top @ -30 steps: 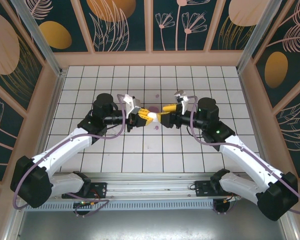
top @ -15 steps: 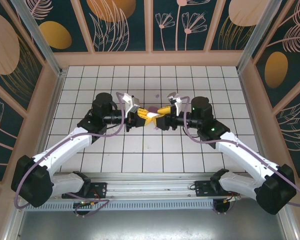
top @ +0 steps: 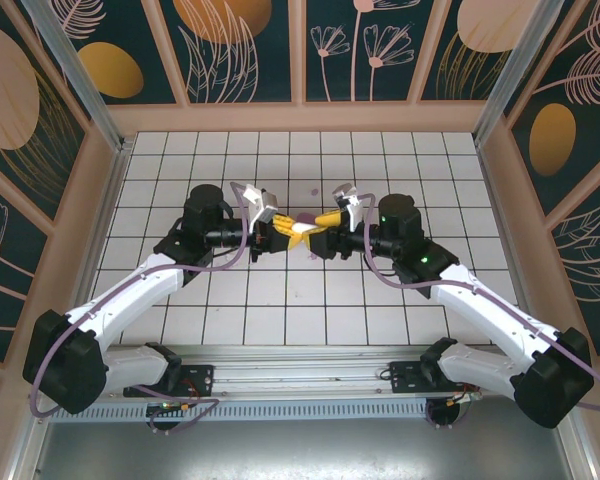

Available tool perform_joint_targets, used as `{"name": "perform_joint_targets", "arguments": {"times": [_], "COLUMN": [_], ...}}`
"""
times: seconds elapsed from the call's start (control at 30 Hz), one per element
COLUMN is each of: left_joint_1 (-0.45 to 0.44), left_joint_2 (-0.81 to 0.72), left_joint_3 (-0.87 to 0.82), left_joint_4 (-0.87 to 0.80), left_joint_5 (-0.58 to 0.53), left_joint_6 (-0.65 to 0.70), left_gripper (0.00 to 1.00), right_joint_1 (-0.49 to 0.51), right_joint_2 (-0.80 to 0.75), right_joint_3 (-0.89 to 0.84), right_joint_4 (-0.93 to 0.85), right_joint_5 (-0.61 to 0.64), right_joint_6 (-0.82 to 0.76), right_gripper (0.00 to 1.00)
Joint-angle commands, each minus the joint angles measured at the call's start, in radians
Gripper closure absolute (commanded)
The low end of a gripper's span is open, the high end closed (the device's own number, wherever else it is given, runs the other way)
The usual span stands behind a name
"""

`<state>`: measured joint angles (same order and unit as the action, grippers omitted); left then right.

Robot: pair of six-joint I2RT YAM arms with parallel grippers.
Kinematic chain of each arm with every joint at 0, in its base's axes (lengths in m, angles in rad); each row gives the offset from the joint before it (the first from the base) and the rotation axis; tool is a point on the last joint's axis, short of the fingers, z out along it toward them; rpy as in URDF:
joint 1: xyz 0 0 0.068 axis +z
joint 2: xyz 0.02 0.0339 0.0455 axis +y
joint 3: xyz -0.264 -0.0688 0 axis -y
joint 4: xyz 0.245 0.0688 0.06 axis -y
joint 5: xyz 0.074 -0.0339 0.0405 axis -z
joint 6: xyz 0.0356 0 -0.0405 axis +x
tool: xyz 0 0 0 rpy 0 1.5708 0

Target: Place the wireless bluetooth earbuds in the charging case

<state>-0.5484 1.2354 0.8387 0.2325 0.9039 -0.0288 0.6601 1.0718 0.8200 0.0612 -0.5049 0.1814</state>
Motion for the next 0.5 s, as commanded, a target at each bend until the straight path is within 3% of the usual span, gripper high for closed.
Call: {"name": "perform_joint_targets", "arguments": {"times": [0.0, 0.47], "left_joint_1": [-0.024, -0.023], "left_joint_2": [-0.015, -0.050], "left_joint_3": [-0.003, -0.040], "left_joint_4": [0.081, 0.107], "left_joint_5": [0.112, 0.083], "left_joint_6": [-0.019, -0.014], "left_gripper": [1.00, 1.00], "right_joint_1": [-0.011, -0.068], "right_joint_2": [0.002, -0.007], "right_joint_3": [0.027, 0.011], "right_joint_4": [-0.009, 0.032], "right_joint_5": [0.167, 0.212], "right_joint_6": [0.007, 0.091], "right_gripper": [0.38, 0.38]}}
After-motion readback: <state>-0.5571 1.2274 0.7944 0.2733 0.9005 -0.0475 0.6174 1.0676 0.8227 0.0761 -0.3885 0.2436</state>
